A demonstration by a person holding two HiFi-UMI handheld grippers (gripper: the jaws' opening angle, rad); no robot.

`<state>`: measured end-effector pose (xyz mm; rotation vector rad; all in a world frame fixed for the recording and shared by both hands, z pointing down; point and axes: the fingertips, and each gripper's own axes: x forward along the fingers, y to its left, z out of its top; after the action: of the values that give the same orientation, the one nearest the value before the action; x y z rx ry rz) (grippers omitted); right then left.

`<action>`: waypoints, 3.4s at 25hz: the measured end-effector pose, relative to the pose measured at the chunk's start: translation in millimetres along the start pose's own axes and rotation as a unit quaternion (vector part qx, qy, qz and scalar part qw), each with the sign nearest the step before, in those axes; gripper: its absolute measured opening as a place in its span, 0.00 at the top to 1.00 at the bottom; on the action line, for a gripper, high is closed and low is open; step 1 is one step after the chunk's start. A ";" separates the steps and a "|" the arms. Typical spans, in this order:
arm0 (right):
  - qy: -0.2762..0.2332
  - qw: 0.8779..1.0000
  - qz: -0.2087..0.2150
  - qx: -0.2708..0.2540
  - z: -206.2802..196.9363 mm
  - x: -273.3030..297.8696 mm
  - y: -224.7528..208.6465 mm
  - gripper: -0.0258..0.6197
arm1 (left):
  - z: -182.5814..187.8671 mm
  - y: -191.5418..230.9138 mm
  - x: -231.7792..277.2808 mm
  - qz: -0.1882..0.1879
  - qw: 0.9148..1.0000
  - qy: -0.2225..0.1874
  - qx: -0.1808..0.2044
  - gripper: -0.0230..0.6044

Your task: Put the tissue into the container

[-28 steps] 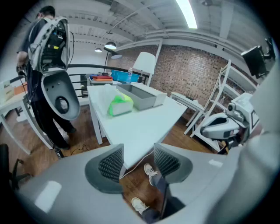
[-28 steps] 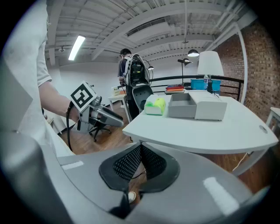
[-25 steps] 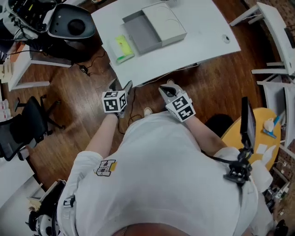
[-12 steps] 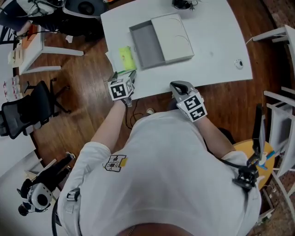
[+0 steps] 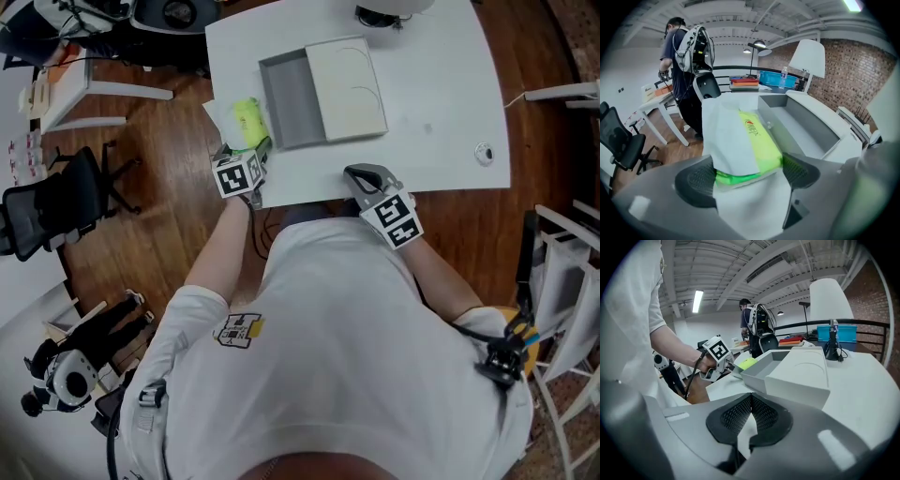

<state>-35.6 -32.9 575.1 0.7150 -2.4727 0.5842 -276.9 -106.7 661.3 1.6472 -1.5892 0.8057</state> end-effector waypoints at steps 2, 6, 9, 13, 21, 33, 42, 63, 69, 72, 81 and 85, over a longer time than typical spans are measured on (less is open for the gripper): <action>0.001 1.000 0.007 -0.004 4.6 3.2 1.1 0.96 | -2.2 -0.7 1.6 -0.002 1.000 0.004 -0.002 0.27; 0.003 1.000 0.012 -0.021 18.7 14.4 4.1 0.96 | 3.1 -3.0 0.1 -0.008 1.000 -0.008 0.003 0.37; 0.009 1.000 0.006 -0.022 25.3 22.7 12.7 0.96 | 4.8 -1.4 -5.0 -0.015 1.000 -0.013 0.014 0.42; 0.017 1.000 -0.006 -0.026 30.1 30.2 14.6 0.96 | 7.8 0.3 -7.7 -0.020 0.999 -0.023 0.013 0.47; 0.017 0.999 0.003 -0.043 30.9 31.7 8.9 0.96 | 8.6 6.1 -11.9 -0.007 0.999 -0.038 0.006 0.53; -0.008 0.997 0.031 -0.071 46.3 10.1 -19.8 0.96 | 68.1 -21.3 -53.6 0.008 0.994 -0.109 0.008 0.54; -0.042 0.997 0.014 -0.069 61.8 -10.4 -47.8 0.96 | 116.4 -95.4 -60.6 -0.036 0.990 -0.132 0.039 0.54; -0.059 0.997 -0.029 -0.048 55.0 -41.0 -81.0 0.96 | 76.7 -132.6 8.1 -0.023 0.997 -0.002 0.068 0.53; -0.056 0.997 -0.021 -0.051 52.7 -37.7 -81.5 0.96 | 63.2 -135.6 20.7 -0.020 0.998 0.015 0.064 0.53; -0.054 0.997 -0.020 -0.052 53.8 -36.1 -81.5 0.96 | 55.7 -135.2 24.3 -0.016 0.997 0.024 0.072 0.52; -0.054 0.997 -0.017 -0.054 56.5 -31.6 -80.3 0.96 | 51.4 -136.8 31.6 -0.017 0.995 0.060 0.083 0.50; -0.058 0.997 -0.018 -0.053 58.0 -30.5 -80.3 0.96 | 49.3 -137.7 34.2 -0.021 0.993 0.080 0.080 0.49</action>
<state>14.1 -113.6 533.2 0.7692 -2.5693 0.4045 -139.3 -166.4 653.1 1.6762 -1.4054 1.0399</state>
